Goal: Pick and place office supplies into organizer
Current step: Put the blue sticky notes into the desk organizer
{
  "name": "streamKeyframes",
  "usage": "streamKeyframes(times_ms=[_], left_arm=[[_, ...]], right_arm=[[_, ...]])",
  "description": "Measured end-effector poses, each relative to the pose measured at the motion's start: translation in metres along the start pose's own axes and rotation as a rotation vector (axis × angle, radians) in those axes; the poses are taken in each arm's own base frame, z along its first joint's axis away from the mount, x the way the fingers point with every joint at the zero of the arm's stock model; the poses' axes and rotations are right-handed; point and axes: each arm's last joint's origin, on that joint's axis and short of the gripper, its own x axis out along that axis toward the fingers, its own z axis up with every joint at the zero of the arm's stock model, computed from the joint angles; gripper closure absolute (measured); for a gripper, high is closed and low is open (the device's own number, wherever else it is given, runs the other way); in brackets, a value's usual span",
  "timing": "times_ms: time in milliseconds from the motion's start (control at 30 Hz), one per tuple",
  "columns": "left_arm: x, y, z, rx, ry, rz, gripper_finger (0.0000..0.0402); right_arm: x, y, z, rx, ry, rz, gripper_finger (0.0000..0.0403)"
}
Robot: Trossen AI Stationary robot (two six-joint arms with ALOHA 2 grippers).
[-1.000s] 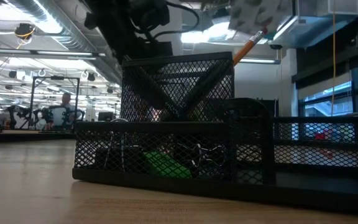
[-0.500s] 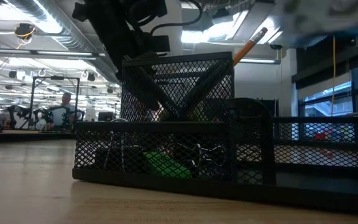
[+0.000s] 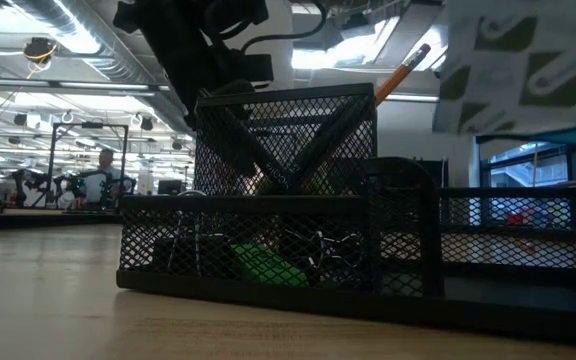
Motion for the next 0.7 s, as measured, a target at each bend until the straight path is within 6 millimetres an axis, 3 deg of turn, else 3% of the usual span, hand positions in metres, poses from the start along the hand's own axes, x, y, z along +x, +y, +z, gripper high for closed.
streamKeyframes(times_ms=[467,700], left_arm=[[-0.003,-0.007,-0.002,0.017,-0.005,-0.014,0.0286],[-0.003,-0.007,-0.002,0.017,-0.005,-0.015,0.0286]], right_arm=[[0.045,0.000,0.003,-0.107,0.062,-0.084,0.0403],[0.058,-0.001,0.003,-0.153,0.096,-0.100,0.0403]])
